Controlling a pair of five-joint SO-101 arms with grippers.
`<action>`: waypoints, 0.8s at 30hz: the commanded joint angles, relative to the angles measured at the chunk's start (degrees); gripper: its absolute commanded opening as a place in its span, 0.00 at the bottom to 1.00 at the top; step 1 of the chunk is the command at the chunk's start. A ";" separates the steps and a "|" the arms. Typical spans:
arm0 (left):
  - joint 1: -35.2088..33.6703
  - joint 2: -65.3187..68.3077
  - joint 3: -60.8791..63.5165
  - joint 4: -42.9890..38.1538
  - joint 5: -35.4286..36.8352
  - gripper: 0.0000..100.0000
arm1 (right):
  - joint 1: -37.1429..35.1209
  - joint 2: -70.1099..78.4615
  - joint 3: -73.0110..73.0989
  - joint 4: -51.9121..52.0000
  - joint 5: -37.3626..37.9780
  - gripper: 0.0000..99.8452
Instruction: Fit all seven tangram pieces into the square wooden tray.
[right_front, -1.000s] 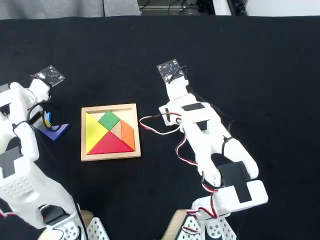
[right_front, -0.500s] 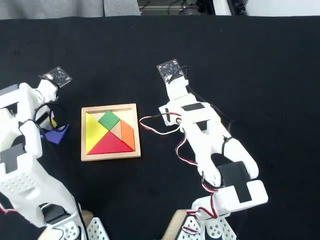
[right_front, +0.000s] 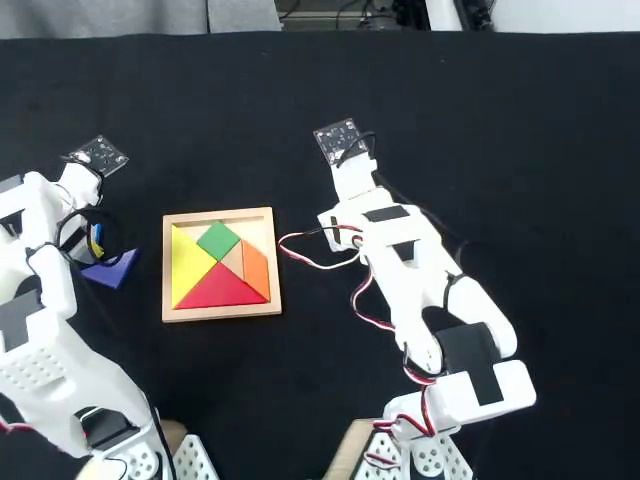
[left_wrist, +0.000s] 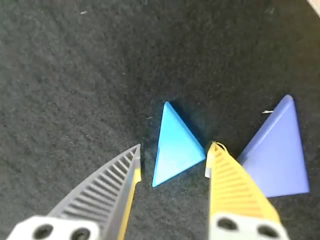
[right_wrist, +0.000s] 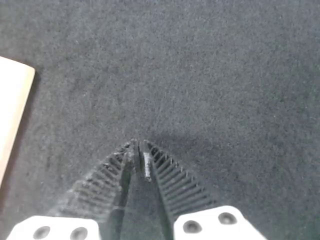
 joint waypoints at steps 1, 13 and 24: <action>1.10 -0.35 -0.22 -0.44 0.26 0.21 | 1.05 -0.40 -3.03 0.35 0.00 0.01; 1.10 8.26 -4.70 0.09 0.35 0.21 | 1.05 -0.40 -3.03 0.35 0.00 0.01; 1.80 8.35 -6.55 0.18 5.71 0.17 | 1.05 -0.40 -3.03 0.26 0.00 0.01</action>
